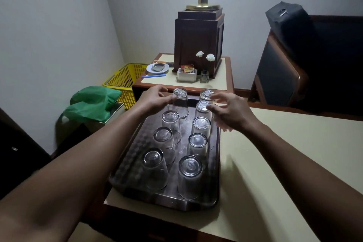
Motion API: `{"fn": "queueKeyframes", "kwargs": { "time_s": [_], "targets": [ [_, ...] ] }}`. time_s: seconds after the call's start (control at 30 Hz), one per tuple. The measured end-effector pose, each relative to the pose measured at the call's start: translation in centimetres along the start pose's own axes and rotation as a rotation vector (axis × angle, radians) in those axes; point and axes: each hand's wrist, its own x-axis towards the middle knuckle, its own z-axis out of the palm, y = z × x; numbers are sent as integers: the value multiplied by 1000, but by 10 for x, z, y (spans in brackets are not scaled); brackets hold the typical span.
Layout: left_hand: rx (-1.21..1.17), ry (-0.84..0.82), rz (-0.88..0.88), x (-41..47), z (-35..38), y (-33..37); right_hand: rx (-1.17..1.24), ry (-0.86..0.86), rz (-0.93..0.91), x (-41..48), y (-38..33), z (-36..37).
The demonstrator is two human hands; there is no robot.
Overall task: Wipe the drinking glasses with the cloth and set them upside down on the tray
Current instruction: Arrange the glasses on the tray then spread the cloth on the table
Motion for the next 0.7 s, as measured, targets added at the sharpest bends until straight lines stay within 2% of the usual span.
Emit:
{"fn": "queueKeyframes", "kwargs": {
  "time_s": [0.1,0.2,0.3,0.7],
  "targets": [
    [67,21,24,27,8,12,-91,-102,24,22,1,5],
    [145,-71,60,51,16,23,-54,-195,46,32,3,11],
    [174,-133,82,66,26,25,-41,-192,45,37,10,14],
    [92,-159,89,47,24,4,23,-176,16,38,22,12]
  ]
}}
